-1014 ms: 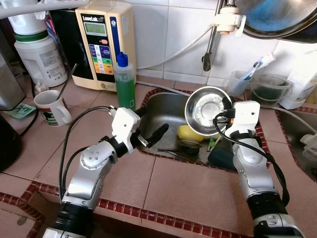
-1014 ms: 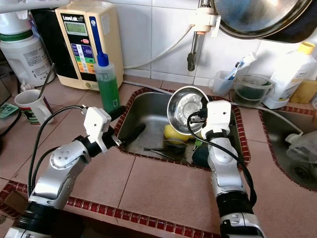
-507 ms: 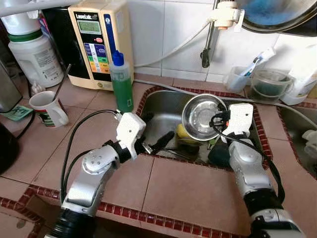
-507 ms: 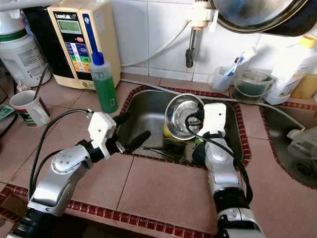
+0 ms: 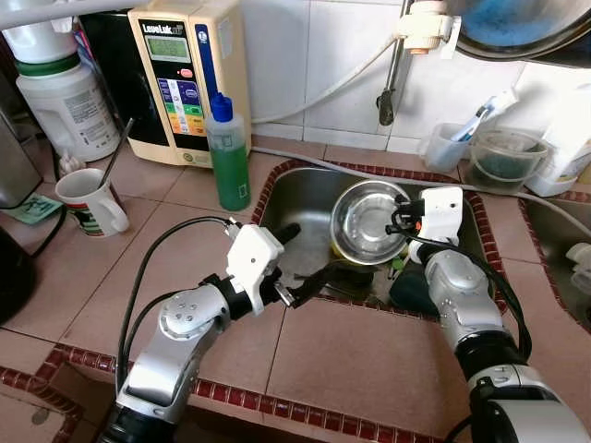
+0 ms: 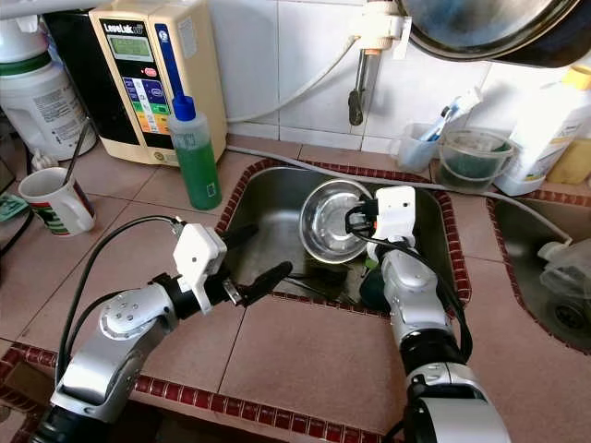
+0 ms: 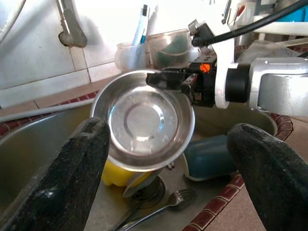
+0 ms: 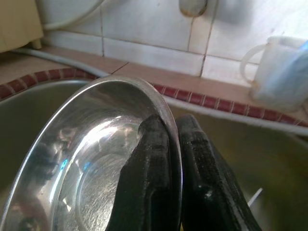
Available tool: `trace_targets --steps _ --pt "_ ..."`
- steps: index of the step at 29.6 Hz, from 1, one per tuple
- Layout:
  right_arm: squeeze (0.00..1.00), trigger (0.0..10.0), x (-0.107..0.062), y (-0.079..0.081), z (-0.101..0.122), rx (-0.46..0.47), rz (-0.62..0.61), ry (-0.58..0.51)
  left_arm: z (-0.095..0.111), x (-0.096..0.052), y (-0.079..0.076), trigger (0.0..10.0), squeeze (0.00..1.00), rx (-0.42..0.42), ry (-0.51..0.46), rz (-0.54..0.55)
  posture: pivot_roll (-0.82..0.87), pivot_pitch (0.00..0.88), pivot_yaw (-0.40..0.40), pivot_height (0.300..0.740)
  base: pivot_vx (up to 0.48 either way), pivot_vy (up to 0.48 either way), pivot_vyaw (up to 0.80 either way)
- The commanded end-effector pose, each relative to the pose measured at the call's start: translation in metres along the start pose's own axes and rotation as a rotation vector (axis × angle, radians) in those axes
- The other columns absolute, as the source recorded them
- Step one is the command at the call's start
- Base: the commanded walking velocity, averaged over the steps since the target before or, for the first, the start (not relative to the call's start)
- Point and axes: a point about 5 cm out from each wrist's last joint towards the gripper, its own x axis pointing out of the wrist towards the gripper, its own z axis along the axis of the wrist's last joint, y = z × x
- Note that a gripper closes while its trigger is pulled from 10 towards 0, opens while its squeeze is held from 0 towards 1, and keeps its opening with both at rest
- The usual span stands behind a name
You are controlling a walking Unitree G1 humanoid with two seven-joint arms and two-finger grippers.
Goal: Kitchen organization
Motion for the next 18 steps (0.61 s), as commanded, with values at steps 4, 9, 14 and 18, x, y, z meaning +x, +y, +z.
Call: trace_targets --steps 4,9,14,18 --pt "0.0 10.0 0.006 0.002 0.006 0.018 0.037 -0.004 0.003 0.0 -0.005 10.0 0.0 0.01 0.001 -0.012 -0.02 0.035 0.025 0.74 0.0 0.0 0.0" --pt "0.0 10.0 0.007 0.008 0.006 0.019 0.092 0.002 -0.002 -0.001 -0.009 10.0 0.0 0.027 0.037 -0.026 -0.02 0.041 0.027 0.74 0.0 0.0 0.0" --pt "0.0 10.0 0.006 0.011 0.004 0.02 0.123 0.006 -0.005 -0.002 -0.011 10.0 0.0 0.058 0.066 -0.043 -0.02 0.049 0.029 0.74 0.0 0.0 0.0" --pt "0.0 10.0 0.005 0.013 0.001 0.017 0.143 0.019 -0.005 -0.003 -0.012 10.0 0.0 0.064 0.073 -0.056 -0.02 0.053 0.031 0.74 0.0 0.0 0.0"
